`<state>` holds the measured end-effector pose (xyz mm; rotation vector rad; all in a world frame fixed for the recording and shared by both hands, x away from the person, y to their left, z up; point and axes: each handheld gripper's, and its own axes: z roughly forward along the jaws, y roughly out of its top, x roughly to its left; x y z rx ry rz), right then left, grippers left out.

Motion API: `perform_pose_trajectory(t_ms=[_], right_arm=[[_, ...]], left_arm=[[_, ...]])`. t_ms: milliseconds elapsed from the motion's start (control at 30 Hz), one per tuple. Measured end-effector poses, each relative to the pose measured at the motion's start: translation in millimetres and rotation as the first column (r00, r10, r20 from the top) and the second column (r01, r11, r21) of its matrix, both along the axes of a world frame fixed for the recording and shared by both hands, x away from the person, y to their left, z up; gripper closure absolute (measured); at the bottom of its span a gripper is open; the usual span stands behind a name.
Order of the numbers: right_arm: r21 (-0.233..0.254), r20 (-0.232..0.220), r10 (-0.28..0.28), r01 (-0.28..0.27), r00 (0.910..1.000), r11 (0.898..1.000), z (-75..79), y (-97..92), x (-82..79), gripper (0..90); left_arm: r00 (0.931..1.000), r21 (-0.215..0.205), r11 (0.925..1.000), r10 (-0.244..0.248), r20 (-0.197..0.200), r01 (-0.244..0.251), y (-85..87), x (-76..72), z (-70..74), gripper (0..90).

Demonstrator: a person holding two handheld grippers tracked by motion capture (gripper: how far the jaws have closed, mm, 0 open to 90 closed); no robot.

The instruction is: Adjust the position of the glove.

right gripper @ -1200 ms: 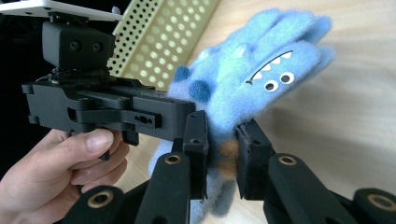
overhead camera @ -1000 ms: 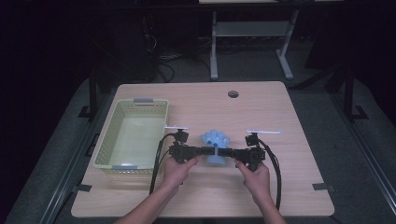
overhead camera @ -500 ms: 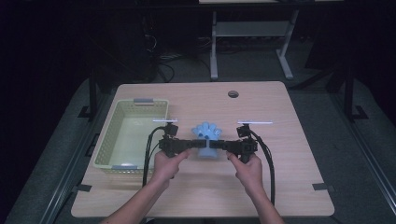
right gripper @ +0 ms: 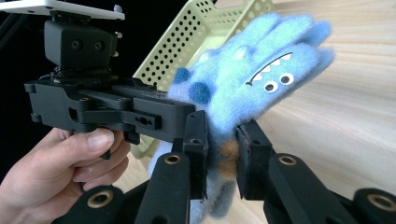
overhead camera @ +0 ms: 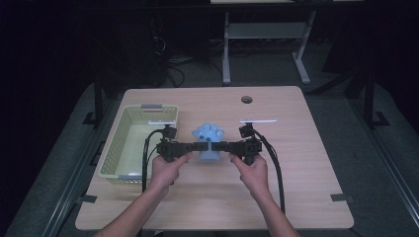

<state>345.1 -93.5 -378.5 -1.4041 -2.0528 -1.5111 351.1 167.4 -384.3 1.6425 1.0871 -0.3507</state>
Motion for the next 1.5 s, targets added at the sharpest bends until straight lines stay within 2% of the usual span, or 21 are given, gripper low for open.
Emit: perform_pose_trajectory(t_ms=[633, 1000, 1233, 1300, 1500], right_arm=[[-0.002, 0.006, 0.036, -0.036, 0.9993, 0.999, 8.6, 32.1, 11.5, 76.1], [-0.013, 0.011, 0.061, -0.060, 0.9981, 0.998, 12.3, 48.3, 16.2, 76.1], [-0.026, 0.018, 0.074, -0.074, 0.9971, 0.997, 15.4, 63.6, 21.9, 76.2], [-0.012, 0.020, 0.074, -0.074, 0.9971, 0.997, 16.0, 68.8, 23.2, 76.2], [-0.007, 0.023, 0.084, -0.084, 0.9962, 0.996, 14.9, 87.8, 28.3, 76.2]], left_arm=[[0.9992, -0.007, 0.9994, 0.035, 0.016, -0.035, 31.4, 0.9, 5.5, 78.3], [0.9981, -0.016, 0.9980, 0.061, 0.011, -0.061, 48.2, -0.2, 6.9, 78.2], [0.9976, -0.035, 0.9970, 0.069, -0.006, -0.069, 64.3, 3.0, 6.3, 78.6], [0.9968, -0.039, 0.9961, 0.079, -0.004, -0.079, 69.8, 3.4, 7.0, 78.8], [0.9947, -0.042, 0.9938, 0.103, -0.002, -0.103, 88.4, 4.1, 6.3, 79.3]])
